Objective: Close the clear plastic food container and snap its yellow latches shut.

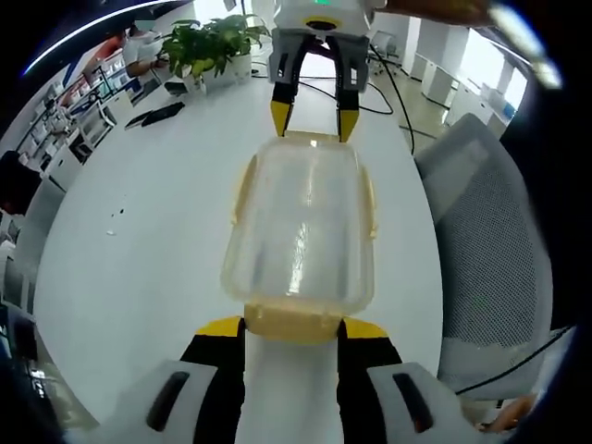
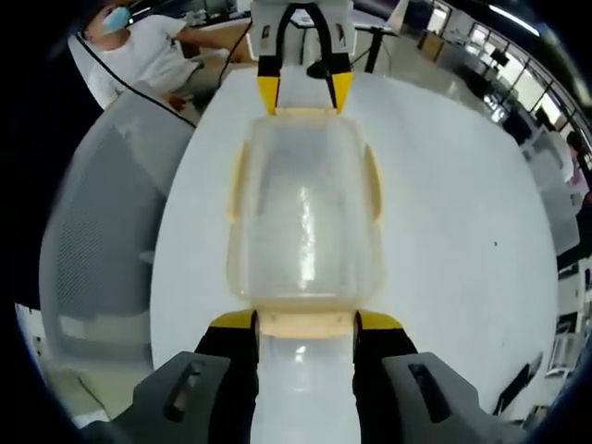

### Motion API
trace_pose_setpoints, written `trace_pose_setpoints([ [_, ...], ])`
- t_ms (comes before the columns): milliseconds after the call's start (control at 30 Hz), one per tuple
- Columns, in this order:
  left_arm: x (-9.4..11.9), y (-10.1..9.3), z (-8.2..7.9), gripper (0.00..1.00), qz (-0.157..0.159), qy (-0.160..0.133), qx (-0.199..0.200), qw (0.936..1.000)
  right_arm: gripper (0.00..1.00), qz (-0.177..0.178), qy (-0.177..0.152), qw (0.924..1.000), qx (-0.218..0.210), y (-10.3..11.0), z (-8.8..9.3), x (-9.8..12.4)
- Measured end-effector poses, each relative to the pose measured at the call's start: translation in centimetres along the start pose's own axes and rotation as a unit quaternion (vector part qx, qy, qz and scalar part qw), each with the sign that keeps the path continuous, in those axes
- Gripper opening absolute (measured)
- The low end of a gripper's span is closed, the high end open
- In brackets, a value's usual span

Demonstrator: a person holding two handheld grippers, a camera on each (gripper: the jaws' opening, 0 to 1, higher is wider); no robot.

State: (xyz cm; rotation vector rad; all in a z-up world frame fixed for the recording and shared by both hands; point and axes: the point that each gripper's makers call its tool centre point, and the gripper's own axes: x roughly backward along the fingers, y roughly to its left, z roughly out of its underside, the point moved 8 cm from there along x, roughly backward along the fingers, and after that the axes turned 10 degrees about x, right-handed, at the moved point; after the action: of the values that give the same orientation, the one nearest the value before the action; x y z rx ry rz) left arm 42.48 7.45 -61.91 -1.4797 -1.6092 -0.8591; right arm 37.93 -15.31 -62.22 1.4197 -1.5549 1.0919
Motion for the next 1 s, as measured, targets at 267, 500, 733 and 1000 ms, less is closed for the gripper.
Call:
trace_pose_setpoints([
  [267,-1.5,-0.1,-1.7,0.32,0.000,-0.005,0.000,1.0000,0.36,-0.001,0.010,0.9999,-0.001,-0.2,2.2,0.3],
  [500,-3.0,-0.2,-3.0,0.32,0.000,-0.006,-0.002,1.0000,0.36,-0.002,0.021,0.9998,-0.003,-0.2,3.9,0.4],
  [733,-4.4,-0.4,-3.7,0.32,0.003,-0.007,-0.003,1.0000,0.36,-0.010,0.030,0.9995,-0.005,0.0,5.3,0.4],
  [1000,-5.3,-0.5,-4.4,0.32,0.006,-0.008,-0.001,0.9999,0.36,-0.015,0.043,0.9990,-0.004,0.0,6.4,0.0],
])
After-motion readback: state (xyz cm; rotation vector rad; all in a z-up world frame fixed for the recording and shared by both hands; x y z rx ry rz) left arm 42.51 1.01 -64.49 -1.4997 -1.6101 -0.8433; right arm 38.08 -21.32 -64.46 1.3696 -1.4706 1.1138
